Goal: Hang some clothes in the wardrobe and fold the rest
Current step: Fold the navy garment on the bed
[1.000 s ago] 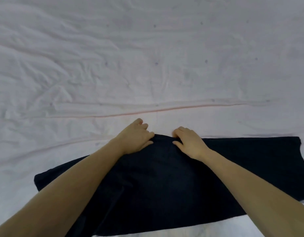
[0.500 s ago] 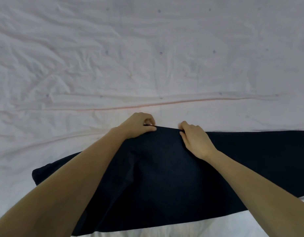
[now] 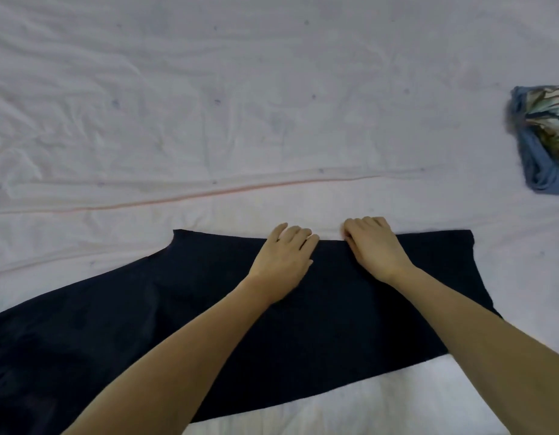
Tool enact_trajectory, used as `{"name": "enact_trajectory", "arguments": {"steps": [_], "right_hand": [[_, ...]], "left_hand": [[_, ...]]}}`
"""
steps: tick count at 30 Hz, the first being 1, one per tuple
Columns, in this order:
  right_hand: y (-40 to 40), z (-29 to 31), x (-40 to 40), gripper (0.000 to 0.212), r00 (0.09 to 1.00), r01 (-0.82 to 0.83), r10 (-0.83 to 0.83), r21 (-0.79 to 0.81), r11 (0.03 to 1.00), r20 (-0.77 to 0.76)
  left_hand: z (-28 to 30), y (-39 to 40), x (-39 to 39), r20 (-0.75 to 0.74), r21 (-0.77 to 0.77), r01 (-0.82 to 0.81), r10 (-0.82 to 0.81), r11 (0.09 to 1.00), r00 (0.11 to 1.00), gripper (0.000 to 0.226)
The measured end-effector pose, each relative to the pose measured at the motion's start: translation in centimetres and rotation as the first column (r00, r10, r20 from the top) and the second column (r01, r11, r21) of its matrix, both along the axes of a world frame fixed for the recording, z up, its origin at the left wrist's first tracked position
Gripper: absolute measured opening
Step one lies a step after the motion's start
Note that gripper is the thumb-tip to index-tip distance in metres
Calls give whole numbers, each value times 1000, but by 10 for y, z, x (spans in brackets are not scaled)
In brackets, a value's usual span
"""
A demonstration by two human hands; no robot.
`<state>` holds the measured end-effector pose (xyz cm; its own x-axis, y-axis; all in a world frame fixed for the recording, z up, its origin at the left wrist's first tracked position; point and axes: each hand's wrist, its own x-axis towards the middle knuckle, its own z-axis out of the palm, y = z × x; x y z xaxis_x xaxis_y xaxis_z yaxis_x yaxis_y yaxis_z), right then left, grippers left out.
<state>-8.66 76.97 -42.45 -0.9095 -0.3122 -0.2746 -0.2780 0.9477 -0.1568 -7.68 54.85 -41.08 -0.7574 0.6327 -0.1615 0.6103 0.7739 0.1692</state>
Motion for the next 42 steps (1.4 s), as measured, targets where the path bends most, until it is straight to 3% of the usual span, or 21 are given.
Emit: {"name": "enact_trajectory", "arguments": {"steps": [5, 9, 11, 13, 15, 19, 23, 25, 27, 29, 31, 32, 34, 36, 37, 40, 42], "right_hand": [[110, -2, 15, 5, 982, 128, -122, 36, 991, -142], [182, 2, 49, 24, 916, 375, -362, 52, 925, -173], [191, 4, 64, 33, 826, 560, -558, -2, 829, -80], [194, 4, 74, 39, 683, 729, -726, -129, 672, 82], [191, 3, 79, 39, 595, 803, -769, -186, 566, 233], [175, 6, 87, 26, 681, 732, -676, -251, 633, 281], [197, 14, 88, 24, 799, 580, -590, -408, 705, 117], [224, 15, 86, 25, 794, 575, -606, -387, 721, 51], [255, 15, 87, 25, 756, 627, -654, -331, 705, 39], [281, 16, 91, 23, 745, 652, -667, -213, 728, 6], [292, 15, 95, 20, 757, 636, -642, -92, 766, -119], [291, 13, 98, 32, 775, 604, -601, -49, 795, -195], [277, 8, 105, 55, 870, 421, -418, -46, 906, -261], [269, -9, 121, 62, 966, 179, -176, 1, 984, -187], [272, -18, 129, 63, 980, 154, -149, 31, 987, -131], [290, -28, 145, 63, 876, 483, -474, 130, 866, -93], [283, -17, 146, 63, 803, 596, -584, 163, 786, -119]], "left_hand": [[-3, 94, 0, 90, -33, -67, 70, 997, 993, 48], [-3, 172, -7, 150, -26, -158, 160, 987, 976, 35], [-3, 194, -10, 234, -8, -234, 229, 972, 945, 33], [-2, 217, -13, 344, 3, -305, 285, 952, 895, 32], [1, 234, -12, 443, 34, -375, 322, 927, 837, 29], [7, 248, -5, 382, 123, -411, 339, 903, 860, 24], [4, 257, 4, 179, 246, -390, 354, 887, 918, 19], [1, 268, 10, 88, 296, -328, 316, 897, 945, 18], [-2, 281, 17, -20, 295, -238, 255, 925, 967, 33], [-7, 292, 26, -86, 251, -136, 162, 958, 983, 40], [-12, 298, 38, -97, 130, -54, 67, 990, 993, 48], [-14, 299, 45, -84, 56, -26, 31, 998, 996, 53], [-20, 294, 59, -22, -72, -9, 8, 997, 1000, 64], [-27, 286, 68, 38, -187, -36, 44, 982, 998, 73], [-30, 281, 69, 54, -237, -44, 59, 971, 997, 76], [-33, 269, 65, 26, -294, -62, 73, 954, 997, 77], [-26, 256, 62, 20, -297, -114, 126, 948, 992, 75]]}}
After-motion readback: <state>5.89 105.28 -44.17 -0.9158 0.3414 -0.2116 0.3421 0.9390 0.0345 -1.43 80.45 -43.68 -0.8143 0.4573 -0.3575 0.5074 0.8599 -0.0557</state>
